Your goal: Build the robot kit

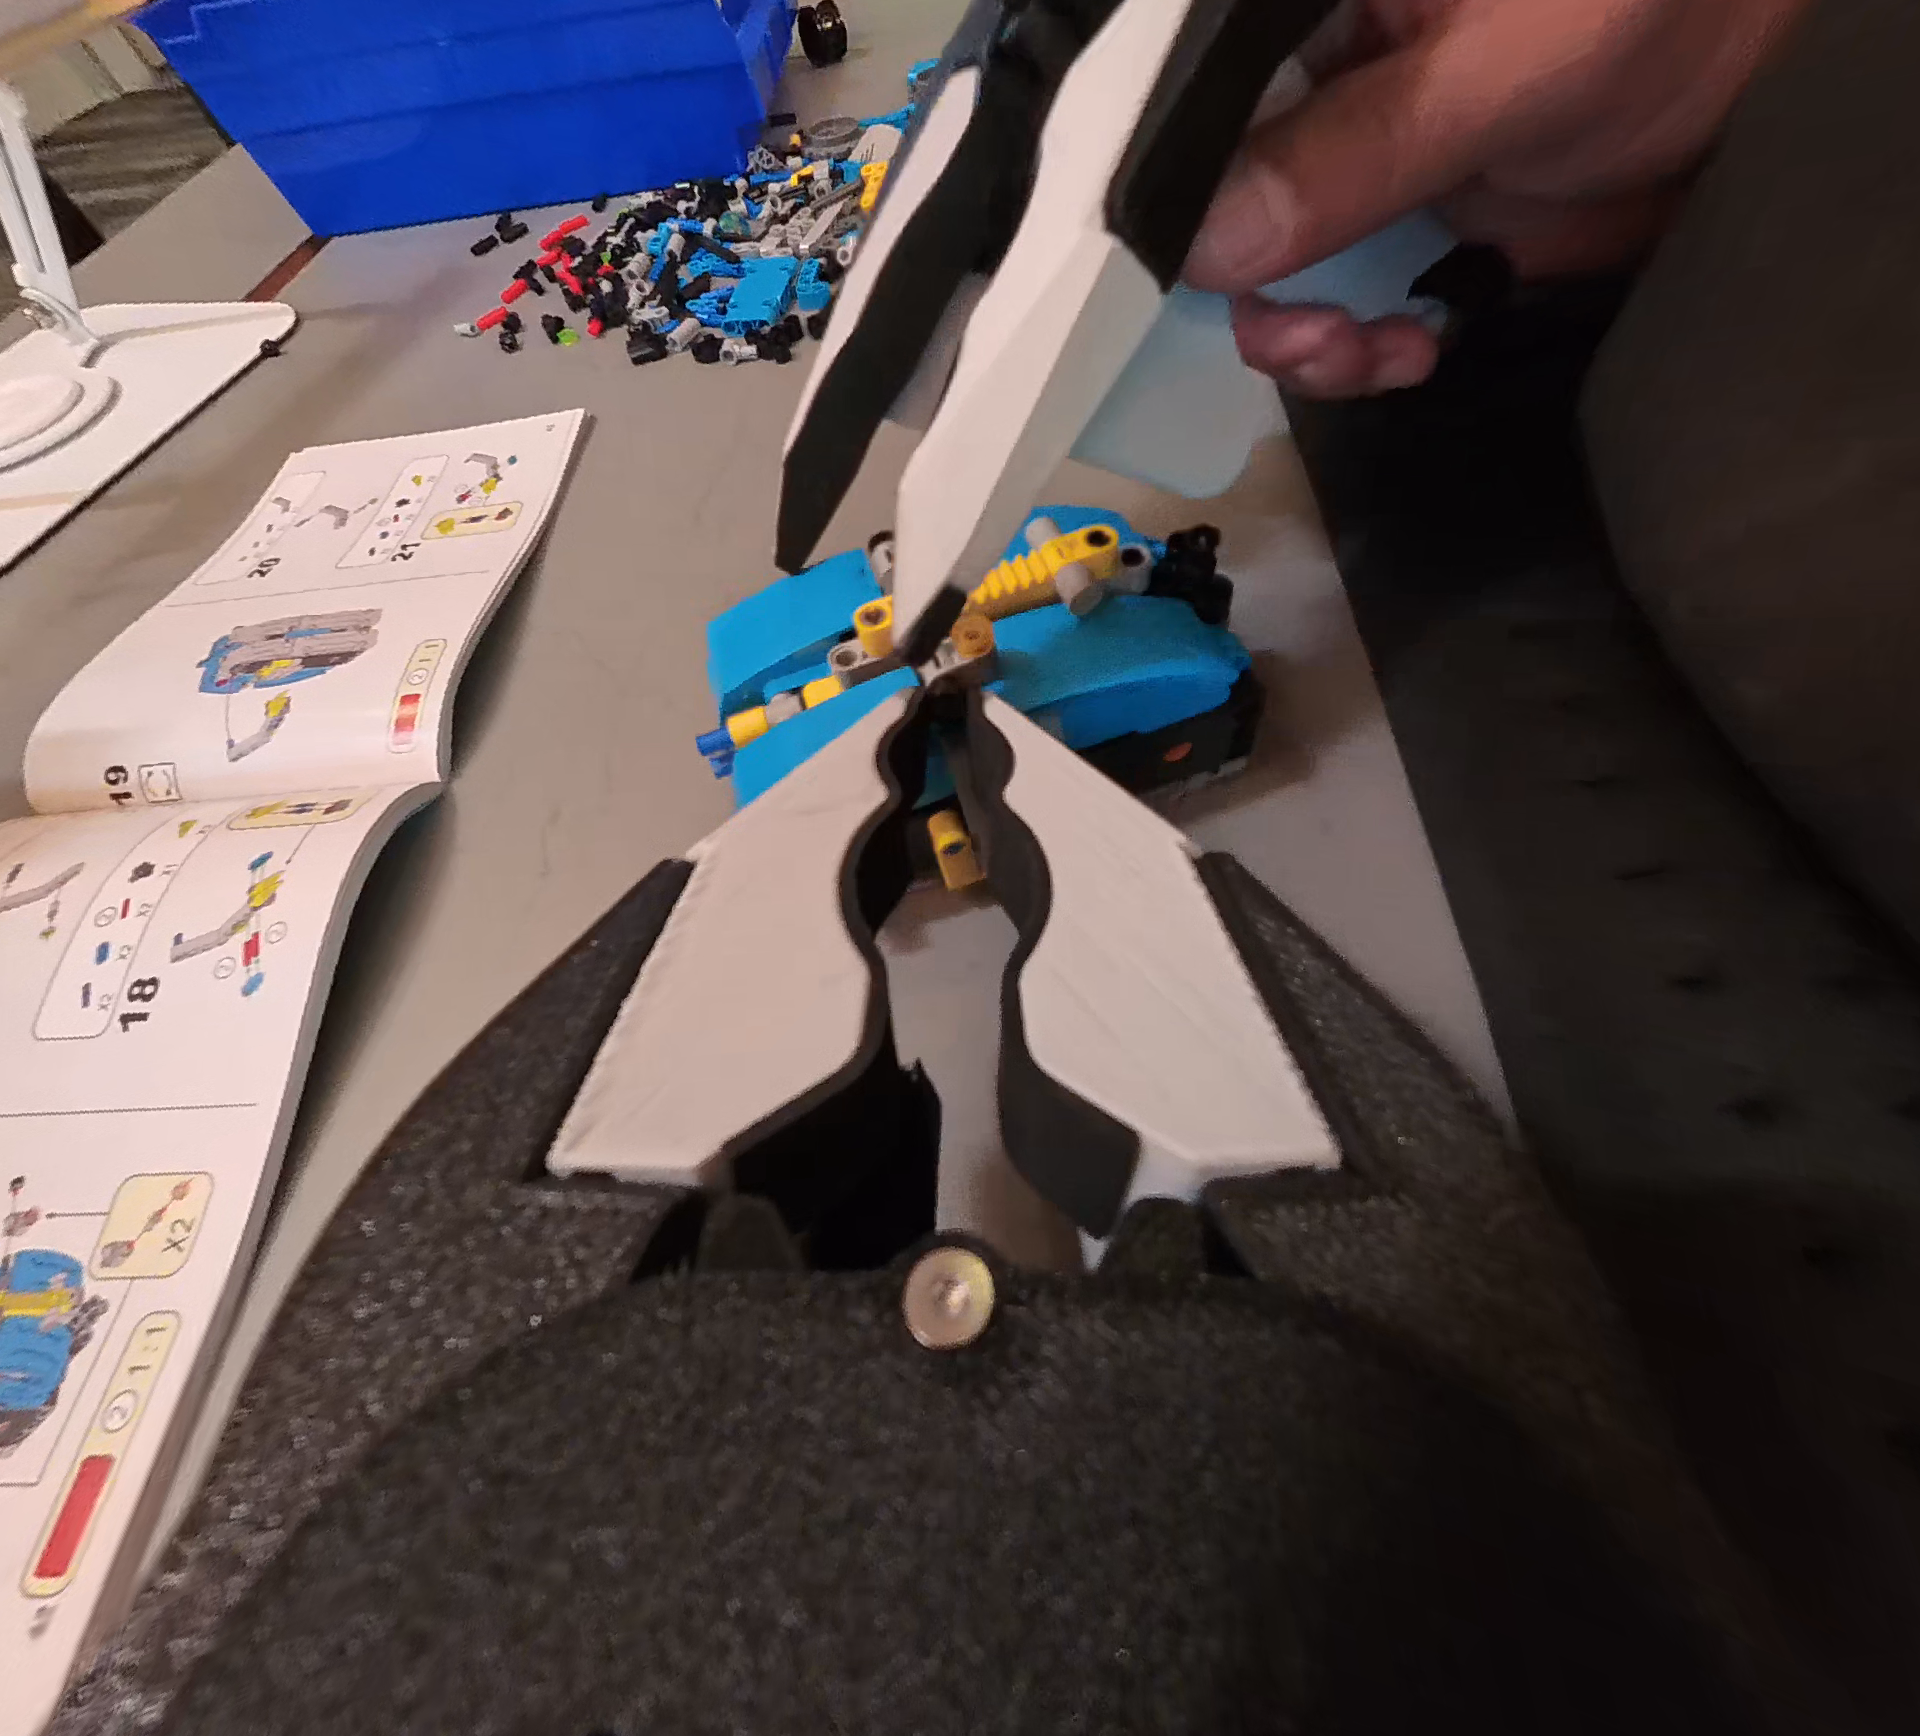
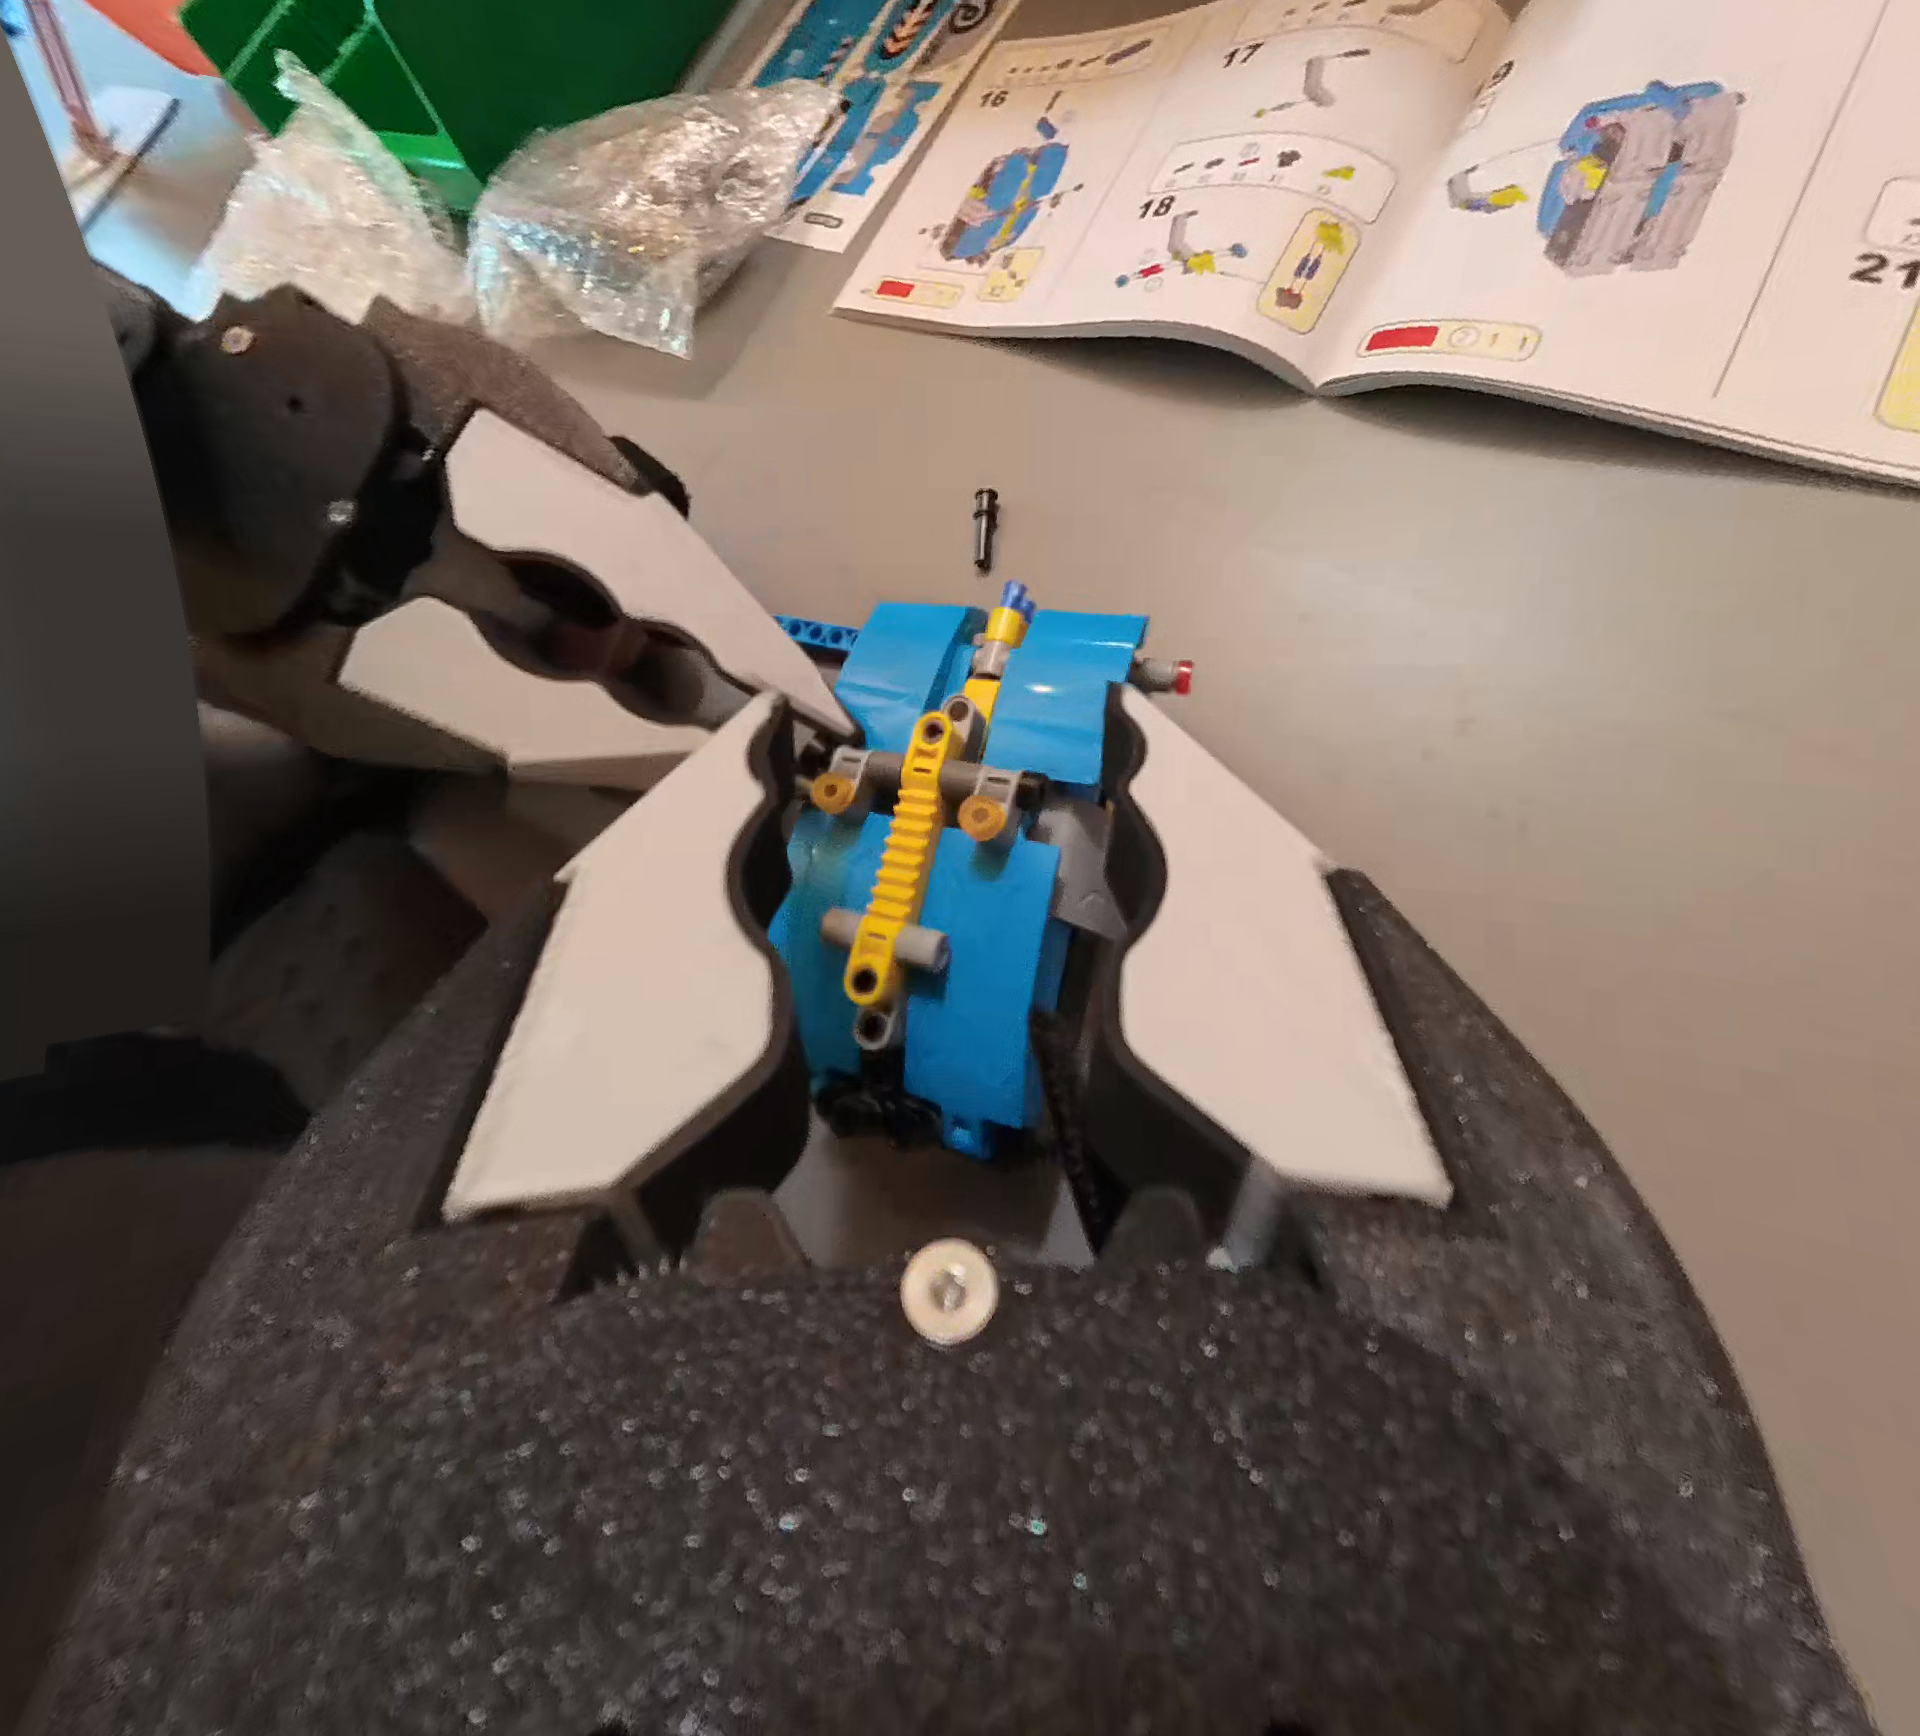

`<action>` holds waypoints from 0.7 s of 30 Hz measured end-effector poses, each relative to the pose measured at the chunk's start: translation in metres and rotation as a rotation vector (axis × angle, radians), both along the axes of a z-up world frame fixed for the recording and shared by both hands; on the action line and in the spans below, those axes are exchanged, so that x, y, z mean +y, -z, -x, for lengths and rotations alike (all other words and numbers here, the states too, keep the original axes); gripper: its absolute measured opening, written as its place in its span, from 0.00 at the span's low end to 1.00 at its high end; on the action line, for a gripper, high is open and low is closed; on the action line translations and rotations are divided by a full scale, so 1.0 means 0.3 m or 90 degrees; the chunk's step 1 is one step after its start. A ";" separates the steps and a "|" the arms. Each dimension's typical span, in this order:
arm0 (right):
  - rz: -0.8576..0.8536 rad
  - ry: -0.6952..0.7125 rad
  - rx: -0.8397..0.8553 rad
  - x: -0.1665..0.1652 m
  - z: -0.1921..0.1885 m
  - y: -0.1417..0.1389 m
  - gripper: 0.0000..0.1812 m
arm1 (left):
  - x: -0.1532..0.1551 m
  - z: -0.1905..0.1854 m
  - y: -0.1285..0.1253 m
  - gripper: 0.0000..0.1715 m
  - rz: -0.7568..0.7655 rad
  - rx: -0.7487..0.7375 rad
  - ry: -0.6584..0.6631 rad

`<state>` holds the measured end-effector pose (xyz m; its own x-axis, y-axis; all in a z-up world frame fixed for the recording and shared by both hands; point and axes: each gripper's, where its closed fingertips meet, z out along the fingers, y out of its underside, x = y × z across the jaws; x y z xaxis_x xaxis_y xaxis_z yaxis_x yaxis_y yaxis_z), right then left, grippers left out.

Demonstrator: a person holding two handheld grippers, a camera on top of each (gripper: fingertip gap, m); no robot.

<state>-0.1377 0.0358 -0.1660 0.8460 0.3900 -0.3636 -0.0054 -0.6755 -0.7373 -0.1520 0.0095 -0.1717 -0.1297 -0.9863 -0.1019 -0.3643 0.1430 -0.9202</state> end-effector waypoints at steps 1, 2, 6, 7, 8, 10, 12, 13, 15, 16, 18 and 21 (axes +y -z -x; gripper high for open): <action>0.002 0.004 -0.017 0.003 0.004 0.003 0.33 | -0.001 -0.001 0.001 0.04 -0.011 -0.001 -0.002; 0.004 0.001 -0.039 0.002 0.012 0.005 0.34 | -0.002 -0.001 0.003 0.04 -0.020 0.000 -0.005; -0.002 0.015 -0.158 -0.007 -0.003 0.004 0.37 | -0.001 0.000 0.004 0.04 -0.042 -0.003 -0.015; -0.005 0.024 -0.170 -0.009 -0.008 0.002 0.38 | -0.002 -0.001 0.004 0.04 -0.053 -0.004 -0.019; -0.001 0.030 -0.176 -0.012 -0.012 0.004 0.39 | -0.001 -0.001 0.004 0.04 -0.064 -0.005 -0.024; 0.010 0.046 -0.195 -0.016 -0.023 0.014 0.42 | -0.002 -0.003 0.004 0.04 -0.084 -0.008 -0.032; 0.006 0.058 -0.197 -0.021 -0.025 0.008 0.42 | -0.003 -0.005 0.003 0.04 -0.104 -0.011 -0.038; 0.013 0.063 -0.189 -0.024 -0.026 0.013 0.41 | -0.004 -0.006 0.004 0.04 -0.109 -0.011 -0.038; 0.029 0.069 -0.152 -0.028 -0.020 0.025 0.40 | -0.004 -0.007 0.005 0.04 -0.111 -0.010 -0.039; 0.038 0.063 -0.129 -0.031 -0.010 0.029 0.37 | -0.004 -0.007 0.005 0.04 -0.111 -0.010 -0.039; 0.047 0.062 -0.099 -0.032 -0.001 0.036 0.35 | -0.002 -0.007 0.007 0.04 -0.114 -0.009 -0.041; 0.063 0.053 -0.076 -0.034 -0.001 0.049 0.34 | -0.004 -0.010 0.010 0.04 -0.119 -0.007 -0.038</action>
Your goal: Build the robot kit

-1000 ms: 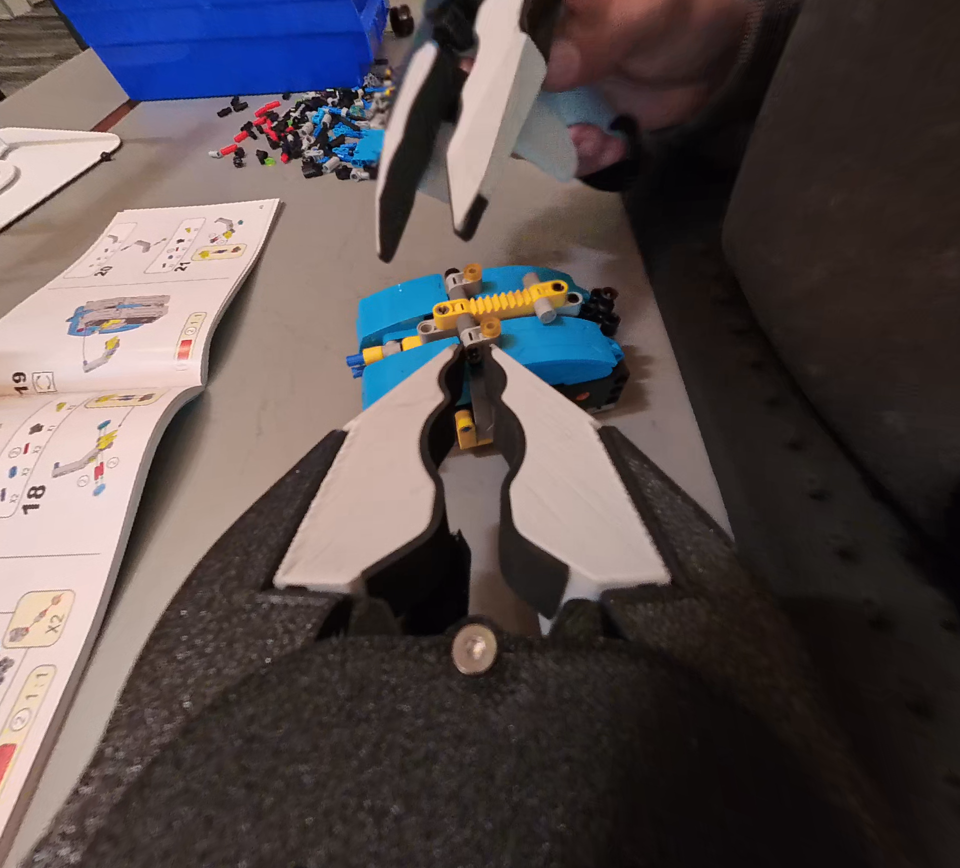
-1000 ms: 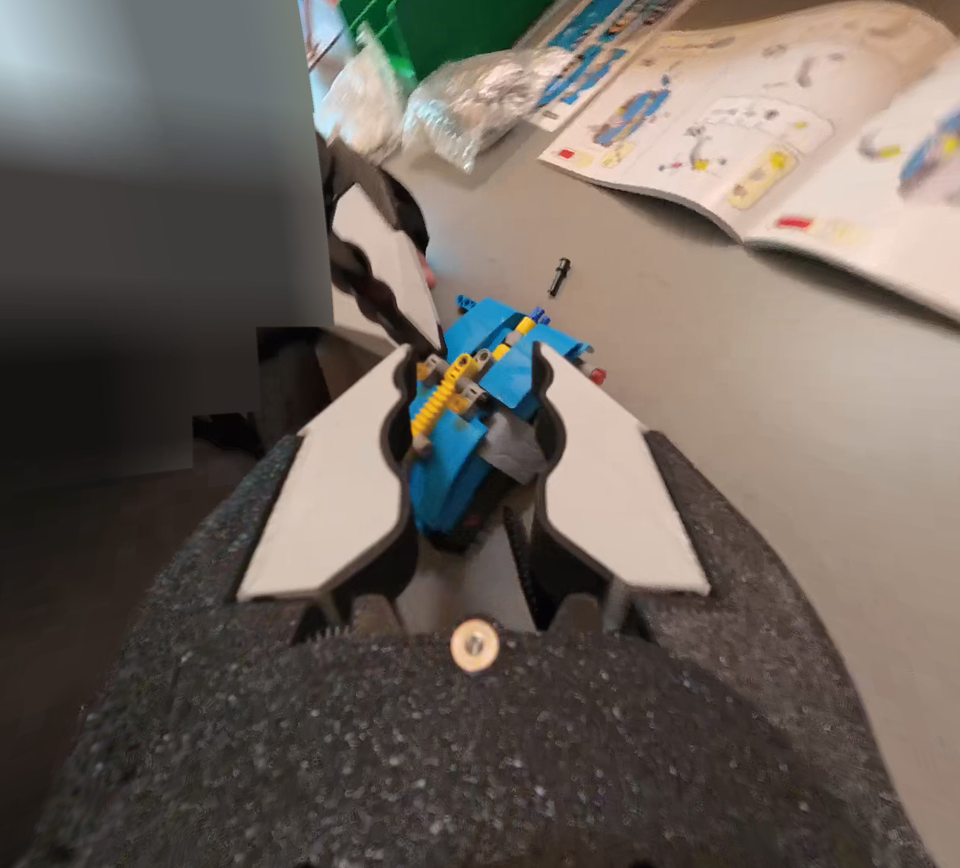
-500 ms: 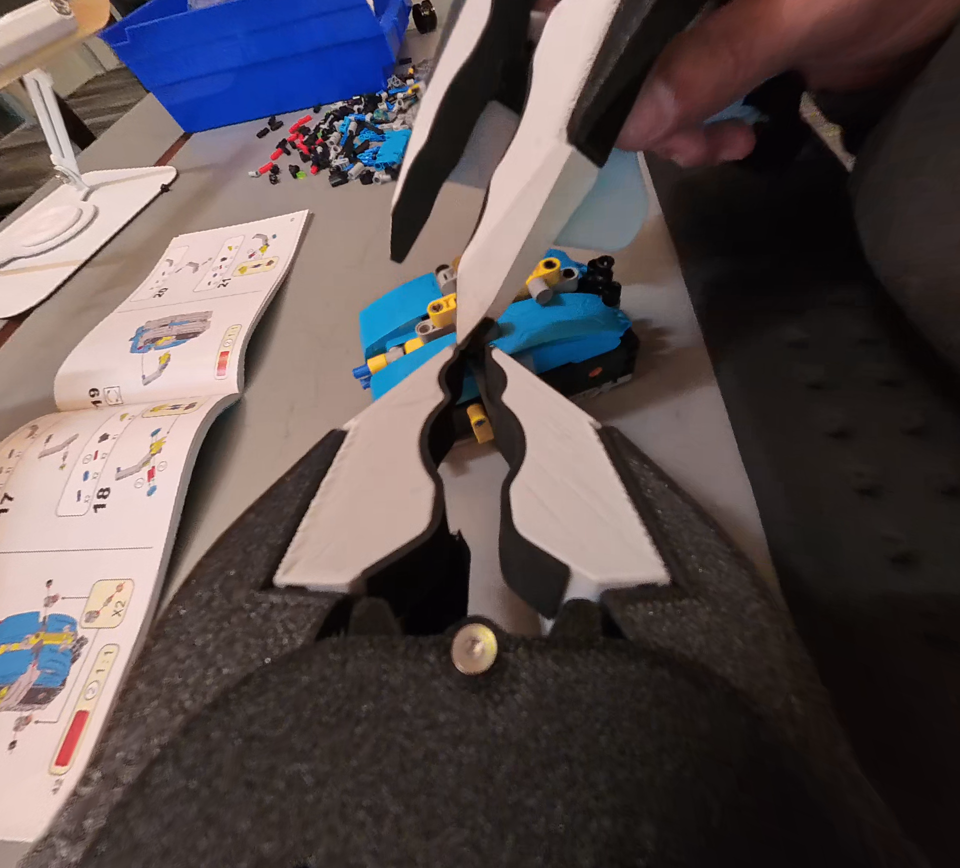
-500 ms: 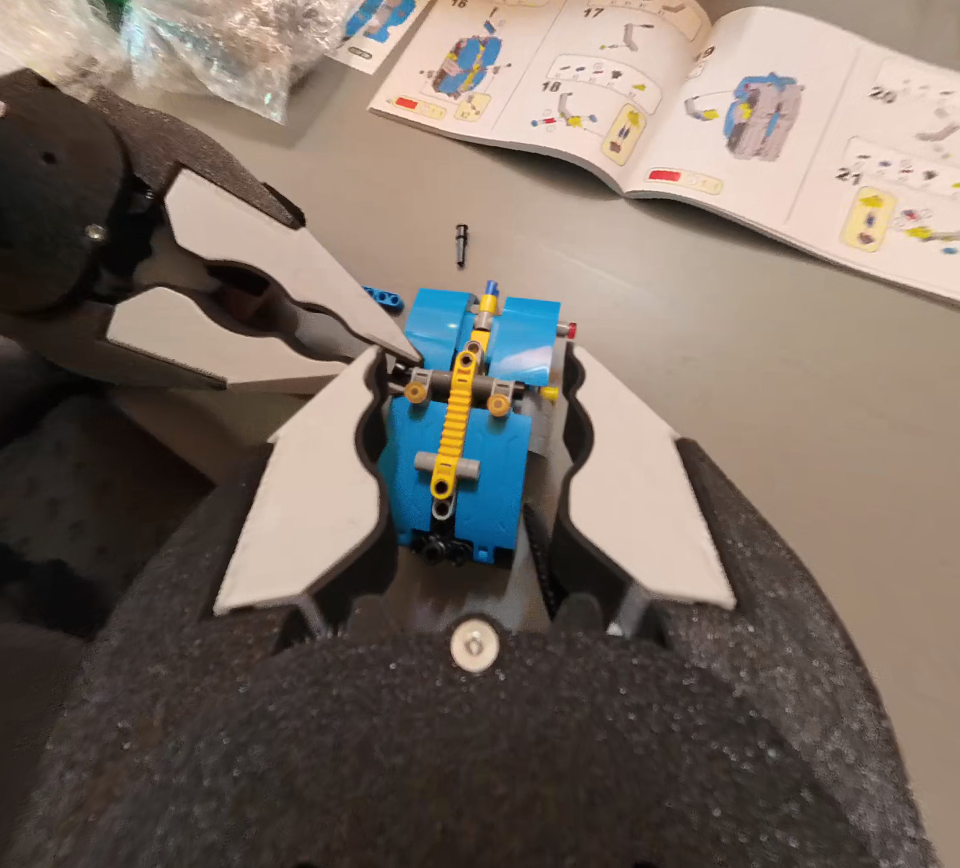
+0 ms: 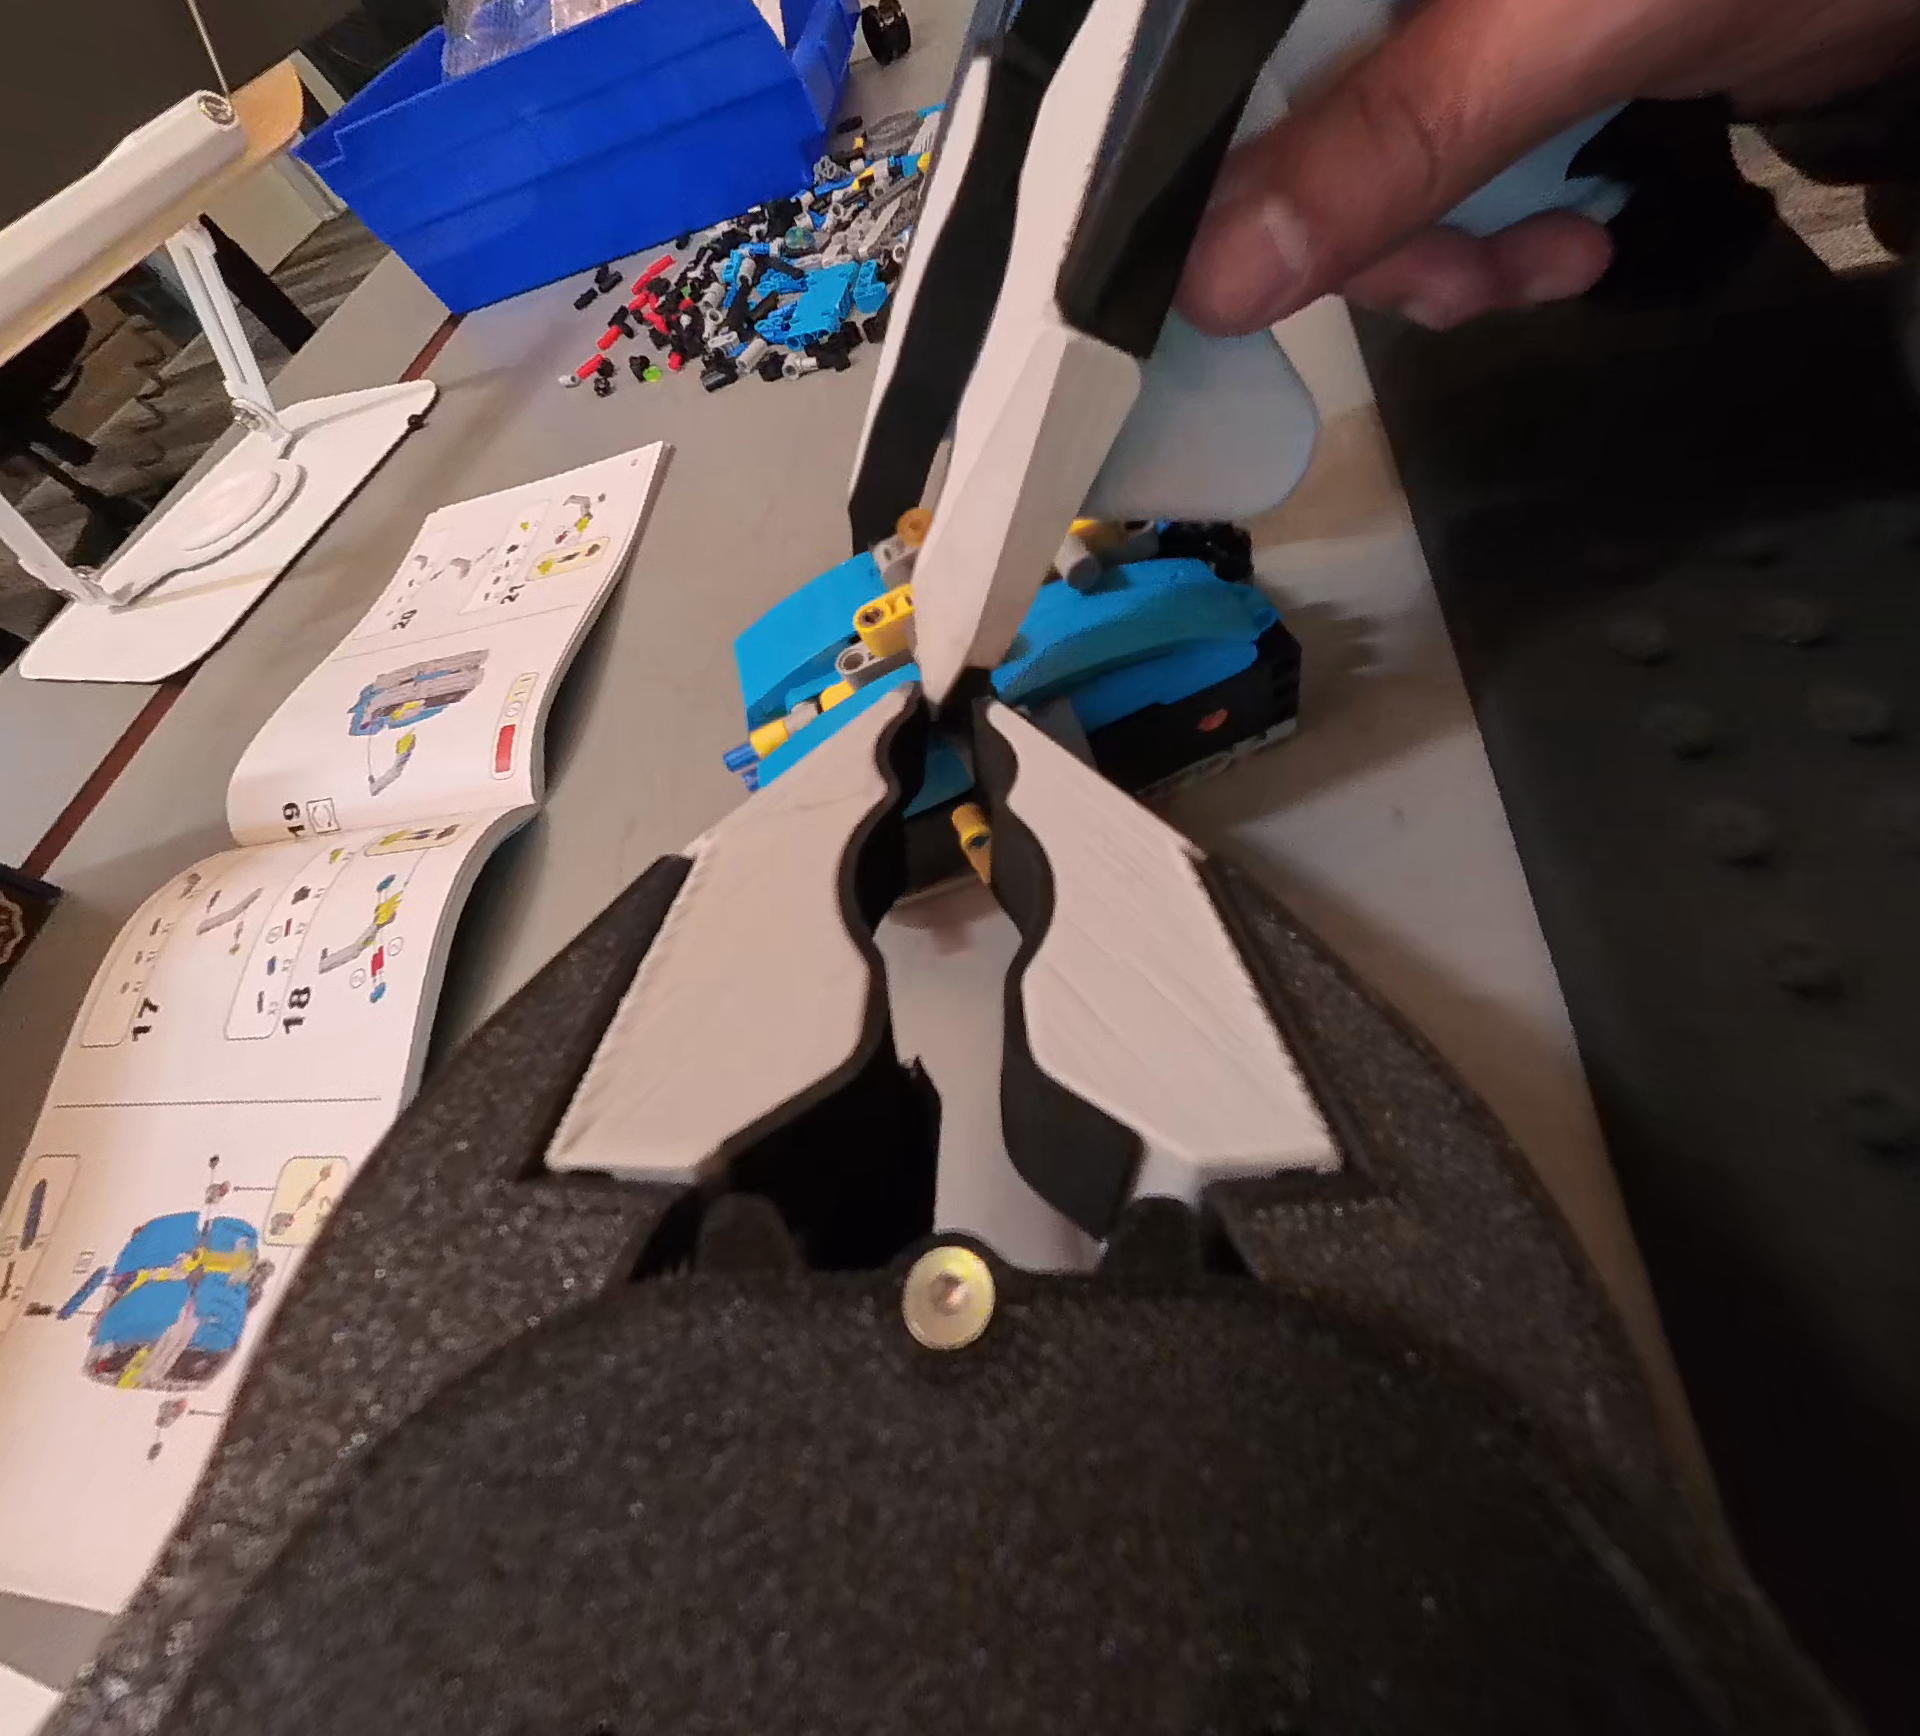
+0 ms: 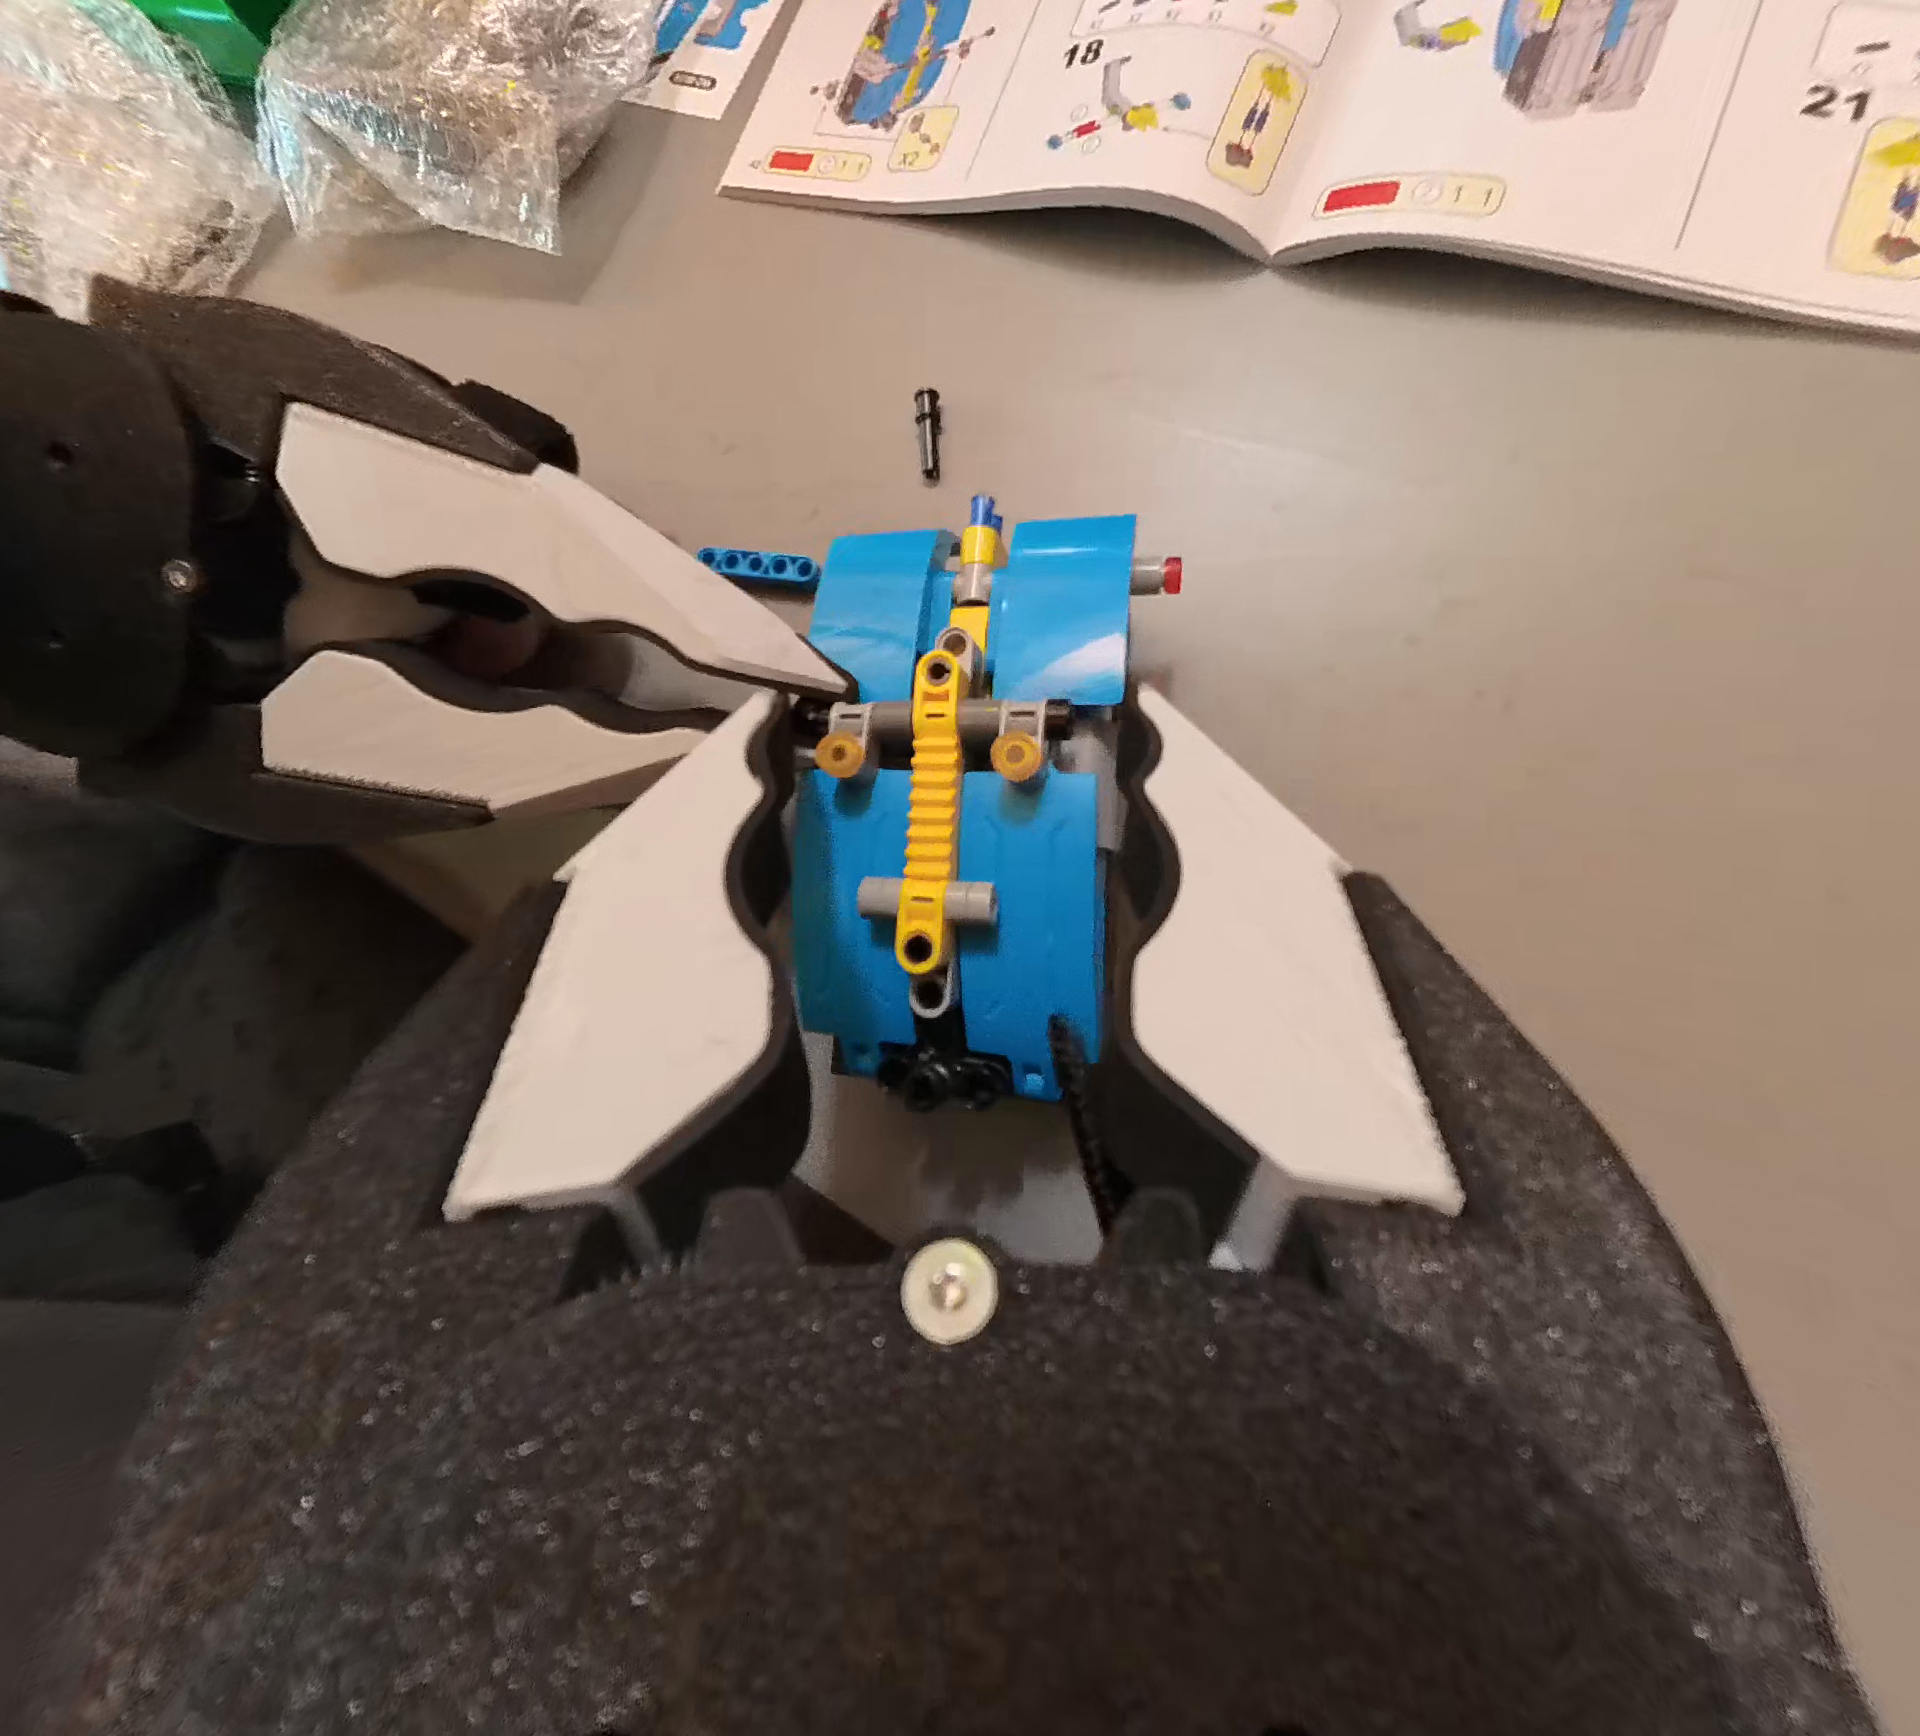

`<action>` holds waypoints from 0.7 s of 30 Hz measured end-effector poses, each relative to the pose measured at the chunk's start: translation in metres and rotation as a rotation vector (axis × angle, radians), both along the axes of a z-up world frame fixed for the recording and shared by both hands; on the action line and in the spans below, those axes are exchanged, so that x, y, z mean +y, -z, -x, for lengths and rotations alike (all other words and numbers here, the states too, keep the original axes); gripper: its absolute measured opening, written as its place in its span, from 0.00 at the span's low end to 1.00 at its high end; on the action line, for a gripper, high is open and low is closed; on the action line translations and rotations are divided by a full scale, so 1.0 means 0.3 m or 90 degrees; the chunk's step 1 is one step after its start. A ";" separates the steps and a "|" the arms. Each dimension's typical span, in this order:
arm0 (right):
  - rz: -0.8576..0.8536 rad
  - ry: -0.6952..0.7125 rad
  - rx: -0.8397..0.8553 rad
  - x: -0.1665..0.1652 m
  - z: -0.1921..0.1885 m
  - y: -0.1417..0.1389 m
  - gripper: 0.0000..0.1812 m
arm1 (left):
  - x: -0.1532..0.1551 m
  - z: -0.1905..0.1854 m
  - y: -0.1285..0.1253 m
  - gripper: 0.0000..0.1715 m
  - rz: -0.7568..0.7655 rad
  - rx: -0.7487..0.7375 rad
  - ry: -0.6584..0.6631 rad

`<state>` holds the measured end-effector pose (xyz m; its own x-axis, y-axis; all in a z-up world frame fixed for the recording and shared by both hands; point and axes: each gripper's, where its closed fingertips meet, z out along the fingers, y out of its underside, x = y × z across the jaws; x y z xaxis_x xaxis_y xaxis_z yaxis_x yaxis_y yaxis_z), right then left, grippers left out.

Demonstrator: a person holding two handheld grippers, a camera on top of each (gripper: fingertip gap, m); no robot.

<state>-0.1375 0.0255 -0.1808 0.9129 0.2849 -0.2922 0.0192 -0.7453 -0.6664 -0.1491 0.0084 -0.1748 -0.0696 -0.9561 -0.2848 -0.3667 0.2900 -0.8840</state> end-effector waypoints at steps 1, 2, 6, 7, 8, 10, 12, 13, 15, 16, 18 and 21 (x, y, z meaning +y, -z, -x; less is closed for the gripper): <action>0.000 -0.004 -0.006 0.000 -0.001 0.005 0.34 | 0.000 -0.001 0.001 0.05 -0.005 0.001 0.000; -0.003 -0.007 -0.012 0.000 -0.001 0.004 0.34 | -0.001 -0.001 0.001 0.05 -0.009 0.000 0.000; -0.011 -0.014 -0.020 0.001 0.003 0.002 0.34 | -0.002 0.005 0.001 0.05 -0.025 -0.002 -0.005; -0.013 -0.016 -0.022 0.001 0.001 0.002 0.34 | -0.002 0.010 0.000 0.06 -0.031 -0.004 -0.007; -0.014 -0.018 -0.027 0.000 -0.001 0.005 0.33 | 0.000 0.014 0.000 0.07 -0.035 -0.004 -0.008; -0.021 -0.023 -0.035 -0.001 -0.004 0.007 0.33 | 0.000 0.019 -0.001 0.07 -0.035 -0.005 -0.006; -0.026 -0.024 -0.030 -0.002 -0.004 0.006 0.33 | -0.002 0.015 -0.001 0.07 -0.040 -0.006 -0.004; -0.029 -0.026 -0.029 -0.001 -0.005 0.006 0.33 | -0.004 0.013 -0.002 0.06 -0.046 -0.007 -0.004; -0.032 -0.027 -0.027 -0.001 -0.006 0.004 0.33 | -0.007 0.010 -0.003 0.05 -0.057 -0.010 0.000; -0.035 -0.030 -0.026 -0.001 -0.006 0.003 0.33 | -0.008 0.009 -0.003 0.05 -0.063 -0.012 0.000; -0.037 -0.034 -0.015 -0.001 -0.005 0.002 0.33 | -0.009 0.009 -0.005 0.05 -0.072 -0.015 0.001; -0.040 -0.036 0.018 -0.003 -0.003 -0.004 0.33 | -0.010 0.011 -0.010 0.04 -0.070 -0.022 0.003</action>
<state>-0.1365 0.0245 -0.1796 0.8863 0.3549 -0.2976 0.0412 -0.7005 -0.7125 -0.1523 0.0053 -0.1717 -0.0621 -0.9188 -0.3899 -0.3357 0.3871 -0.8587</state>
